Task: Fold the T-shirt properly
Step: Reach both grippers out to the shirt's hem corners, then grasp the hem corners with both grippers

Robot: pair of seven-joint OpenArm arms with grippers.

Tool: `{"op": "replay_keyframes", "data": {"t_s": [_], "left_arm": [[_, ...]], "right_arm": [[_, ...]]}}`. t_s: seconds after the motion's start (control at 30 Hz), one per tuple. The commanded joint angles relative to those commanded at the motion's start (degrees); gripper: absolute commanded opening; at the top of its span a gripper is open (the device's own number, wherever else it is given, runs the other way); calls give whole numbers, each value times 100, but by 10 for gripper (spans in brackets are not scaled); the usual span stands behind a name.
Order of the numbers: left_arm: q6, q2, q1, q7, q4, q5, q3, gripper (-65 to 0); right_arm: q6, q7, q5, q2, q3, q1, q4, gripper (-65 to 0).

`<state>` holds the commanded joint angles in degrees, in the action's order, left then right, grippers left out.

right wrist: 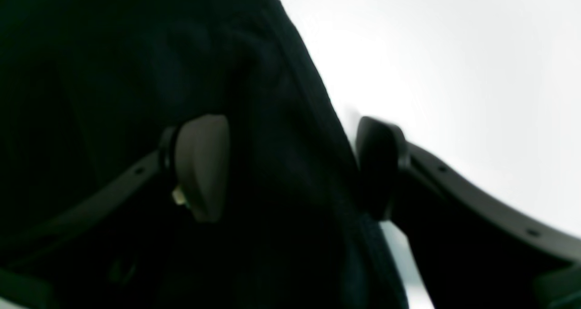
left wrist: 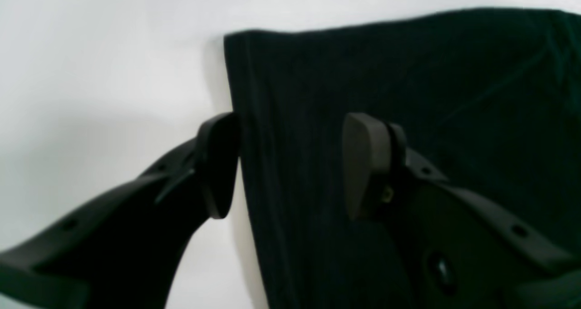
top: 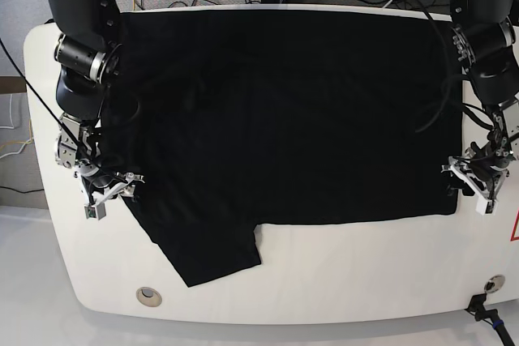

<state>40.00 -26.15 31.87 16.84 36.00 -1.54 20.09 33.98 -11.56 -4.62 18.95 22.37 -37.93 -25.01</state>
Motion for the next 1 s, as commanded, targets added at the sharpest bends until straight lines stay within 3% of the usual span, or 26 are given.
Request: {"op": "replay_keyframes", "data": {"t_s": [0.23,0.5,0.6,0.77,1.0], "left_arm": [[0,-53,0,0,0,0,9,-315],[0,-255,18,-18,-53,-9,26,-315],[-356,-264,18,-26,-53,-9,26,-313],[-681,-255,18,-26,-70,0,18,-311],[-681,-123,193,-413,-985,26,-26,-311]], "right_arm": [[18,-9,0,-246,9,18,-123,-249],[9,-9,0,-264,9,18,-123,-571],[9,-9,0,-264,9,18,-123,-631],[9,-9,9,-264,9,18,-123,-650],[9,-9,9,-264,9,26,-123,-650]]}}
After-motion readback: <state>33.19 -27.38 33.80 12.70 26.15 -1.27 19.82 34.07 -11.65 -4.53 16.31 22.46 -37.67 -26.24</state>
